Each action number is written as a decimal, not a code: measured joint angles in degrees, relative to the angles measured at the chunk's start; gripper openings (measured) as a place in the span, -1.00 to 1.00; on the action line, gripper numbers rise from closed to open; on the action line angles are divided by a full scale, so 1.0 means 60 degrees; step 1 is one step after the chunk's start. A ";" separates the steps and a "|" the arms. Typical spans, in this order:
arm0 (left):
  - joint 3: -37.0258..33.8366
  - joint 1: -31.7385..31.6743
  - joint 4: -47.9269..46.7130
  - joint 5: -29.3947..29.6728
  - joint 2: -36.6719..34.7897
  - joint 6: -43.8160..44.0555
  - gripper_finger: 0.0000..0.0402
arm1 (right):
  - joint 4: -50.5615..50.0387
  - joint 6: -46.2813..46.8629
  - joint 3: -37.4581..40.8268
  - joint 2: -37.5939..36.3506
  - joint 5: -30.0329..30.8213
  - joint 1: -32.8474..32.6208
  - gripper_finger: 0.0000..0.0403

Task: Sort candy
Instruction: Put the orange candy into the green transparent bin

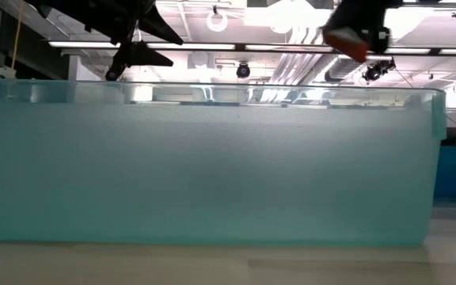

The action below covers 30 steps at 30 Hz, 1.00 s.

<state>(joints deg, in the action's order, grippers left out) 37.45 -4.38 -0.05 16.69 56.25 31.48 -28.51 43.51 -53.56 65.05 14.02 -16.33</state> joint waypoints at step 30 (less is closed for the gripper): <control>0.0000 0.0237 0.0476 -0.1203 0.0000 0.0386 0.16 | 0.6115 -0.4914 0.0009 0.3972 -0.2802 0.0196 -0.98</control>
<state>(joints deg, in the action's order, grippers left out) 37.45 -2.96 2.81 9.47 56.25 33.80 8.18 14.02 -53.50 88.88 -2.79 -15.16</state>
